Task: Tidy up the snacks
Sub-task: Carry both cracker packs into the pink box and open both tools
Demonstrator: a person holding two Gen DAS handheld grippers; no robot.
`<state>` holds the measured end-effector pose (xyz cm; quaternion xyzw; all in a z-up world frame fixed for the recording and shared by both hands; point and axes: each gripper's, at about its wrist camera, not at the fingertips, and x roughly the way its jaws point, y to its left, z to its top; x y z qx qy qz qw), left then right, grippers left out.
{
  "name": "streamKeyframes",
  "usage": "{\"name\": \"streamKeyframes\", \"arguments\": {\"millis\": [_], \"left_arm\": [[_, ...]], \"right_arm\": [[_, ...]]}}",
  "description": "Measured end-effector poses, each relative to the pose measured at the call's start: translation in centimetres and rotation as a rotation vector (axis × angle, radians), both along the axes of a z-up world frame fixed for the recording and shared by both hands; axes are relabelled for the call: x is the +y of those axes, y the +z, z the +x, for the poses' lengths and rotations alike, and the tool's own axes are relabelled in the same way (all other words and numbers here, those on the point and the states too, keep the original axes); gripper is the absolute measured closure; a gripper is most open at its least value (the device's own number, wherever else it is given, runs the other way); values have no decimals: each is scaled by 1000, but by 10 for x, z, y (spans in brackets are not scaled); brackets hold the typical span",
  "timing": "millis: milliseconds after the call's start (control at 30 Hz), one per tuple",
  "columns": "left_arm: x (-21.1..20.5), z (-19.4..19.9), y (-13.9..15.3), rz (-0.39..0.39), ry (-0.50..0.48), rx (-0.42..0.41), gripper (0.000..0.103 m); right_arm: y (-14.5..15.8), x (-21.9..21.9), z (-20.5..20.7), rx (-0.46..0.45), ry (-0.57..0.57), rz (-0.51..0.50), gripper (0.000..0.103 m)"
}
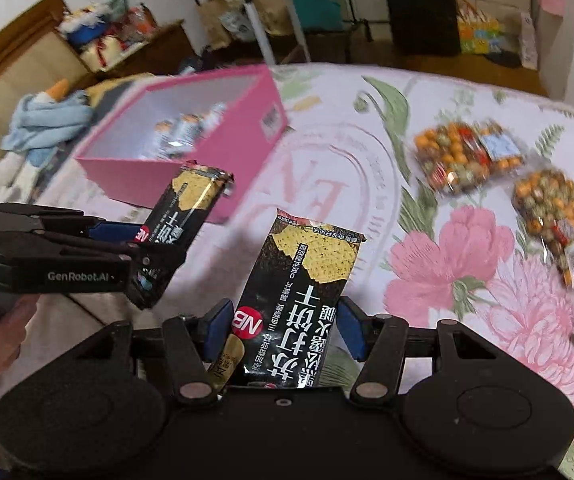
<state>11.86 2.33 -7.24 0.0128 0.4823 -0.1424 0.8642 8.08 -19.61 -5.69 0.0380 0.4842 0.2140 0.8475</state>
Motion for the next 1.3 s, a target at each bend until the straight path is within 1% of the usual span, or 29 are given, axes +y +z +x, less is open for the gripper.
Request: {"name": "streamKeyframes", "arguments": {"millis": [100,233,367,500,533,667,800,833,900,1000,1100,1233,1267,1300], "left_arm": [[22,-8,26,-5,28,-57,57],[51,-12,57,-28,60,-117,57],[80,-4,75,-31,129,-172,57],[110,15,78,-46,217,-193,57],[116,21,77,-47,239,-193,57],[144,53,67,-45,335,-193,57],[166,96,46,-37,397,-152,57],[170,104,40,-33,396,-145,57],[180,119,27,-33,431,-120,57],[195,139,5,-38,488,-68,57],[202,150,-13,-34,525,-51,57],[202,163,-29,-35,533,-25,56],[200,164,-31,-30,534,-28,56],[197,163,-32,-17,532,-29,53]], "right_arm": [[28,16,-6,-53,51,1,41],[55,40,-4,-135,123,9,41],[68,69,12,-213,185,28,41],[67,106,41,-280,236,17,41],[66,118,52,-297,250,13,41],[56,151,93,-313,302,2,41],[39,176,133,-277,325,-40,41],[32,183,143,-264,327,-65,41],[17,195,157,-244,336,-113,41],[-2,210,169,-225,356,-169,41],[-19,220,178,-205,351,-226,41],[-30,228,179,-199,336,-265,41],[-32,229,179,-191,332,-265,40],[-32,228,178,-171,332,-256,38]]}}
